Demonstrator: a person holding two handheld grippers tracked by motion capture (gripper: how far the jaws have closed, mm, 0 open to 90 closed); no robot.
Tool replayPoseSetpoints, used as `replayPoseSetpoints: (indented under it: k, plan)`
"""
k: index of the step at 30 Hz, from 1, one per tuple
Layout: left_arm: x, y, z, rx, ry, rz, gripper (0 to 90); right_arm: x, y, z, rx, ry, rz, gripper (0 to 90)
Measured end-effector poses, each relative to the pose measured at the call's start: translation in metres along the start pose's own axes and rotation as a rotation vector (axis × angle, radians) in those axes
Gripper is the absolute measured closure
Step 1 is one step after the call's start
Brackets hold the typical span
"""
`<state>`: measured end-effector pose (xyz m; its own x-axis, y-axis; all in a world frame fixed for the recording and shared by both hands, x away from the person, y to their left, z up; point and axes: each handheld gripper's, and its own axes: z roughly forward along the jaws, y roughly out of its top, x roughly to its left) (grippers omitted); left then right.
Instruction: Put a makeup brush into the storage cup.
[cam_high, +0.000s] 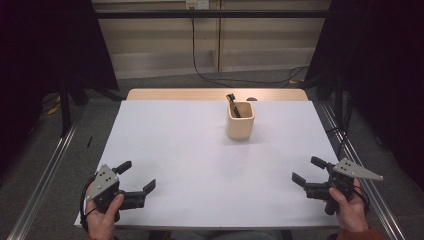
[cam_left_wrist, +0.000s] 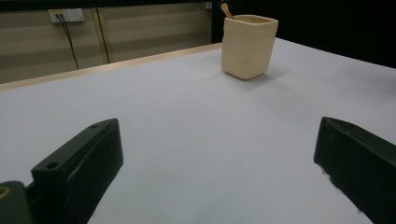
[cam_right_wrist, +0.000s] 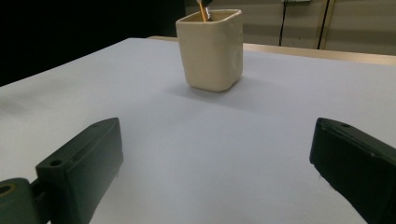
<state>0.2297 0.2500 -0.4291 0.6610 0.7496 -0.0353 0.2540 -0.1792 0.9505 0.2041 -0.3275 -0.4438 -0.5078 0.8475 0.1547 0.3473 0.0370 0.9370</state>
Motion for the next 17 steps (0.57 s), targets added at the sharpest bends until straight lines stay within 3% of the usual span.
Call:
replayPoseSetpoints:
  k: [4,8,17]
  plan:
    - [0.0002,0.0003,-0.0045,-0.013,0.014,-0.003,1.2,0.0009,-0.0021,-0.0004,0.027,-0.022,-0.03,2.4]
    - [-0.0003,0.0006,-0.0045,-0.013,0.009,0.005,1.2,-0.001,-0.0017,-0.003,0.015,-0.022,-0.011,2.0]
    - [0.0006,0.0007,-0.0006,0.0,0.001,0.007,1.2,-0.0019,-0.0009,-0.0009,0.022,-0.004,-0.019,1.7]
